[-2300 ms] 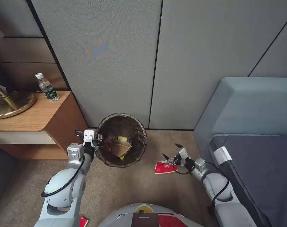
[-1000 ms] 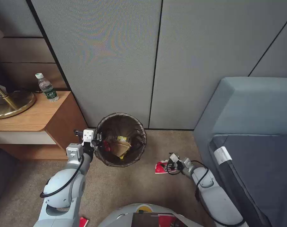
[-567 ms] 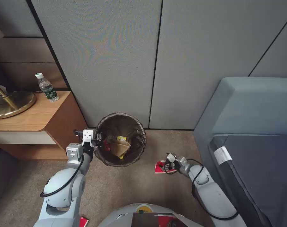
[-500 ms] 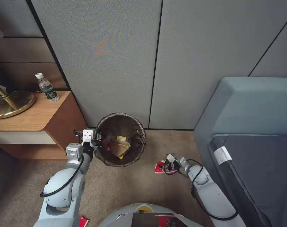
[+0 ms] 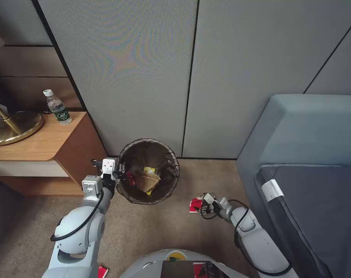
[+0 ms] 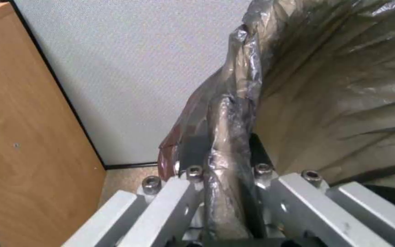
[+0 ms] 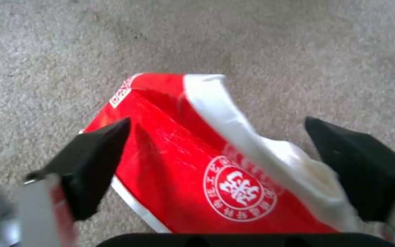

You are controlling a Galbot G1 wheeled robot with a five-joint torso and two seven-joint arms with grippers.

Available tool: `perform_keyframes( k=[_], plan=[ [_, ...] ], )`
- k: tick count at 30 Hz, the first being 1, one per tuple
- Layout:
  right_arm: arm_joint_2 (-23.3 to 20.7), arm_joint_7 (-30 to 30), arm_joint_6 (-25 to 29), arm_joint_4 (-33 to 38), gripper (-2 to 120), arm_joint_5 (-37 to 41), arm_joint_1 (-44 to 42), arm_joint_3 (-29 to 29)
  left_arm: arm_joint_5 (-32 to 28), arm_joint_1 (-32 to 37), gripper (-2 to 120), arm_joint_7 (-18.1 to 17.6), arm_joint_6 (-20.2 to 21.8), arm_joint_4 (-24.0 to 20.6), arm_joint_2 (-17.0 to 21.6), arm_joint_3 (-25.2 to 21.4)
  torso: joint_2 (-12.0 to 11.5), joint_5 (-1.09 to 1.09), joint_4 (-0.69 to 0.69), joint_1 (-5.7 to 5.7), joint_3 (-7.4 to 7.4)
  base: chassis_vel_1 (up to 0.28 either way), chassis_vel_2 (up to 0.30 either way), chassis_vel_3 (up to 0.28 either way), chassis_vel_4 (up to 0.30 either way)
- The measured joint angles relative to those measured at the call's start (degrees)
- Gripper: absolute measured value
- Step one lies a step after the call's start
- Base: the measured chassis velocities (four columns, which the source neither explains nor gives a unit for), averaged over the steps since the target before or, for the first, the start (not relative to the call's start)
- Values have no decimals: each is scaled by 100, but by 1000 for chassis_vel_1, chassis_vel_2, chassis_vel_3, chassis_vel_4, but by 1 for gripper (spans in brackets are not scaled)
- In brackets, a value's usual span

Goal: Pick up the trash bin, then pick up the garbage from the floor and place it into the trash bin.

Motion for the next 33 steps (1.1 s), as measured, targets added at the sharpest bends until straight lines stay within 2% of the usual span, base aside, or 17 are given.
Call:
perform_keyframes(
  k=[2,4,7,11,12,14,16,20,23,24,30,33],
  plan=[
    [10,2,0,-1,84,-11,-5,0,1,0,2,0,-1,0,0,0,0,0,0,0,0,0,0,0,0],
    [47,19,-2,-2,72,-24,-13,-4,4,1,2,1,-3,0,0,3,0,0,0,0,0,0,0,0,0],
    [58,24,-3,4,65,-24,-16,-14,5,0,2,1,-4,0,0,6,0,0,0,0,0,0,0,0,0],
    [64,30,-1,10,47,-25,-16,-26,7,-2,2,3,-8,3,2,9,0,1,0,0,0,0,0,0,0],
    [64,30,-1,10,47,-25,-16,-26,7,-2,2,3,-8,3,2,9,0,1,0,0,0,0,0,0,0],
    [70,32,6,10,36,-24,-28,-26,9,-5,2,4,-11,11,4,6,0,1,1,0,0,0,0,0,0],
    [78,37,10,10,32,-25,-40,-26,8,-6,2,4,-12,12,4,5,0,1,1,0,0,0,0,0,0],
    [122,122,52,7,13,-24,-60,-26,9,-18,2,4,-16,23,8,4,0,2,1,0,0,0,0,0,0],
    [128,155,77,4,7,-24,-59,-25,8,-19,2,5,-17,23,8,5,0,1,1,0,0,0,0,0,0],
    [130,181,92,6,0,-23,-59,-20,8,-20,2,5,-17,23,9,4,0,1,0,0,0,0,0,0,0],
    [146,343,149,64,0,2,-108,-9,4,-17,2,6,-17,23,11,0,0,1,1,0,0,0,0,0,0],
    [147,433,151,386,0,65,-282,66,-3,-14,2,6,-19,20,13,-4,0,2,0,0,0,0,0,0,0]
  ],
)
